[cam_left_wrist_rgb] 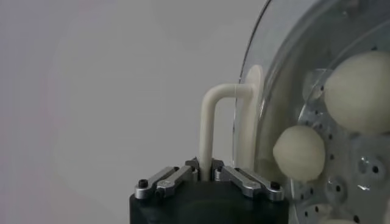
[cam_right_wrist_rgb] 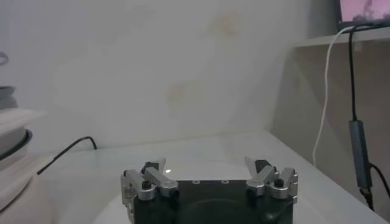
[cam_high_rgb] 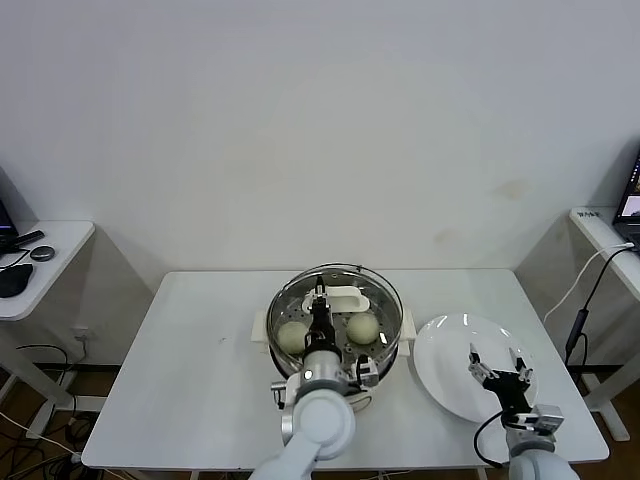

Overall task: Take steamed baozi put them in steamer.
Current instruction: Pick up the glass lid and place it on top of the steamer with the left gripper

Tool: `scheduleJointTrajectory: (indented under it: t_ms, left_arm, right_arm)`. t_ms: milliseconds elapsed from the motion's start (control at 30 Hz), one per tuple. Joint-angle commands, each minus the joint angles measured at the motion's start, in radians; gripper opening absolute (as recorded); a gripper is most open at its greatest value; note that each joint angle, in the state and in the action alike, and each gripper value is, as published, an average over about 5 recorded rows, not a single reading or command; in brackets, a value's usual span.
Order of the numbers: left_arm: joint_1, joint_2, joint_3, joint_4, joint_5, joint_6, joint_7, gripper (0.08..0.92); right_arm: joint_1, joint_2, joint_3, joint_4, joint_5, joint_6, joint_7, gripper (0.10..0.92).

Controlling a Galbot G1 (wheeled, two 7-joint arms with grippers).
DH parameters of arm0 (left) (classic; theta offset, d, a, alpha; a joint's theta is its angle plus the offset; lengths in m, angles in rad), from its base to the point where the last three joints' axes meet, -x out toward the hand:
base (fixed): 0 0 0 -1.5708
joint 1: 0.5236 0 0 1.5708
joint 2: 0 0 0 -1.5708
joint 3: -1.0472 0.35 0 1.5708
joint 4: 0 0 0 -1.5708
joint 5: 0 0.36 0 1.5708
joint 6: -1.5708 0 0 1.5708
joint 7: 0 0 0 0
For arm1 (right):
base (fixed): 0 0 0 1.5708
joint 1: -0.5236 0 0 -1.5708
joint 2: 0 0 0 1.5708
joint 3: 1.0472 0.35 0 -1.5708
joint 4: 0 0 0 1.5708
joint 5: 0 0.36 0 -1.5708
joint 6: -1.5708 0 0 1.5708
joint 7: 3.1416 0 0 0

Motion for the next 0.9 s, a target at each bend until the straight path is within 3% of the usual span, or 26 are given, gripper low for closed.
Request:
scheduleJointTrajectory:
  t_ms: [33, 767, 900]
  left_arm:
    - [-0.001, -0.003, 0.007, 0.044, 0.046, 0.001, -0.007, 0.174]
    - [0.019, -0.003, 0.007, 0.04, 0.06, 0.001, -0.012, 0.174]
    - [0.027, 0.0, 0.011, 0.026, 0.03, 0.0, -0.044, 0.174]
  right_arm:
    - [0.003, 0.001, -0.001, -0.004, -0.001, 0.001, -0.001, 0.823]
    - [0.005, 0.01, -0.001, -0.004, -0.001, 0.003, -0.001, 0.823]
    - [0.005, 0.01, -0.001, -0.001, -0.001, 0.001, -0.001, 0.823]
